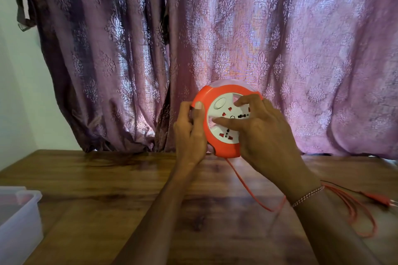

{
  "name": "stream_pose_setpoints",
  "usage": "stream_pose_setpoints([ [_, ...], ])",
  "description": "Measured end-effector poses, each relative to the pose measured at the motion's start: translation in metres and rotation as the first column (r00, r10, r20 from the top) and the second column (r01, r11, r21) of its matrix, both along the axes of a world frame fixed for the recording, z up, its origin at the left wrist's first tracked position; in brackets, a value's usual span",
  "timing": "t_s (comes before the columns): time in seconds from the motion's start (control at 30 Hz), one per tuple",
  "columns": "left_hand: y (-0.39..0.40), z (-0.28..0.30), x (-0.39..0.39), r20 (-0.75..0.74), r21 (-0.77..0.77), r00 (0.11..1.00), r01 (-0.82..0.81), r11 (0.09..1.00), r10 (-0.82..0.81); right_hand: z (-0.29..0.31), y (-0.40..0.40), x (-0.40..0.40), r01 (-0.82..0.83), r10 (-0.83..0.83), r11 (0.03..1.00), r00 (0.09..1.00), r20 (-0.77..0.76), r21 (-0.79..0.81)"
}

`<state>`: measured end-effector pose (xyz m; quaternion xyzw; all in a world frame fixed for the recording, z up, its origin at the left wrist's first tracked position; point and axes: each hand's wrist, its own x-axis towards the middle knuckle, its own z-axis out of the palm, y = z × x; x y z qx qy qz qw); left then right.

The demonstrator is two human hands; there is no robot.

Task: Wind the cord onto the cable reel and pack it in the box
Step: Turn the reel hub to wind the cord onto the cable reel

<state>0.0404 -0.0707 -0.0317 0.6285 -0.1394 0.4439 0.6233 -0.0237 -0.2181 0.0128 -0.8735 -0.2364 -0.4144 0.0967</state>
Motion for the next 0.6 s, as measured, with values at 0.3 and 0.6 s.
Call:
stream_pose_setpoints([
  [0.3,-0.003,0.002,-0.006,0.001,-0.011,1.000,0.000,1.000,0.000,-0.010,0.002,0.011,0.234,-0.245,0.953,0.969,0.035,0.193],
  [0.6,-0.002,0.005,-0.008,-0.002,-0.065,0.999,0.050,0.997,-0.050,0.000,-0.010,0.010,-0.075,0.069,0.990,0.996,0.050,0.123],
])
